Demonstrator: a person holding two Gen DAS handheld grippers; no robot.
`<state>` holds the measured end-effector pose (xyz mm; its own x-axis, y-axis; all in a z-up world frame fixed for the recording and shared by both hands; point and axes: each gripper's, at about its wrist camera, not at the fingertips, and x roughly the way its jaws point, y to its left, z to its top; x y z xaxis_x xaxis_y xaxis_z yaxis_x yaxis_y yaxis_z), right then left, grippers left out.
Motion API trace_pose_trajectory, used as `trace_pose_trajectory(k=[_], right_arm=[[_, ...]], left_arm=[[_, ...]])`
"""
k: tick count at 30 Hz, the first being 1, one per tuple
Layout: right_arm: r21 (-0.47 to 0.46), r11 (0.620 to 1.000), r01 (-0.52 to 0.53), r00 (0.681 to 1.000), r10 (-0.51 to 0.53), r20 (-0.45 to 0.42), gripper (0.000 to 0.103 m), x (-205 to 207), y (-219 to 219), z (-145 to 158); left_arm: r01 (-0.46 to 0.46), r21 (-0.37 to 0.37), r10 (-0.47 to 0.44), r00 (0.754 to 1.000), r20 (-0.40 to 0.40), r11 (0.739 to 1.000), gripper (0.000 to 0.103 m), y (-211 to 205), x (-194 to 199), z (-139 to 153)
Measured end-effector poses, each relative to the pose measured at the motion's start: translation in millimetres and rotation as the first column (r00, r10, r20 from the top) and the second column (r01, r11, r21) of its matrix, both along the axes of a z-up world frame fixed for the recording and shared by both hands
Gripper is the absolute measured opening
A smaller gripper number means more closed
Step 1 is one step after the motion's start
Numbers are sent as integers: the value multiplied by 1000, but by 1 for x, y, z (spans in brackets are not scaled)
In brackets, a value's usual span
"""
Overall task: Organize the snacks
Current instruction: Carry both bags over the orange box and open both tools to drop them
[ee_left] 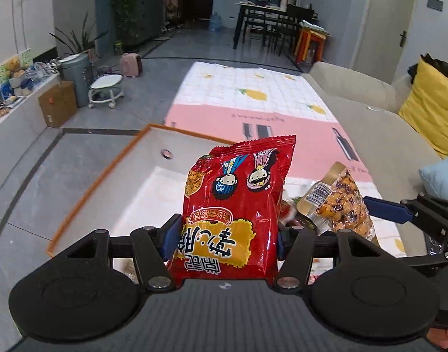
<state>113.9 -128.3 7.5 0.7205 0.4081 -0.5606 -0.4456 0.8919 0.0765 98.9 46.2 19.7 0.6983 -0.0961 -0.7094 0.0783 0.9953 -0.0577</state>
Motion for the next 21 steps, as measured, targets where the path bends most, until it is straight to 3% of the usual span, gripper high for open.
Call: trace_pose_trajectory(k=[4,9,16,21], right_arm=[[-25,996,-84,996,85,32,64,13,32,13],[-81,981,-177,983,180,38,64,35,70,16],[-186,942,-278,959,282,-5,64,61,116,1],[-285,895,-343,938,344,-48,64,81,146,-19]], left_arm=[[-24,10,24,1000,-7,1000,68,22,11,7],[-44,75,46,999,-26,996,68,41,29,6],[-61,110,73,991,-115,992,68,69,58,-16],[-50,143,77,980,-185,988,68,85,70,-41]])
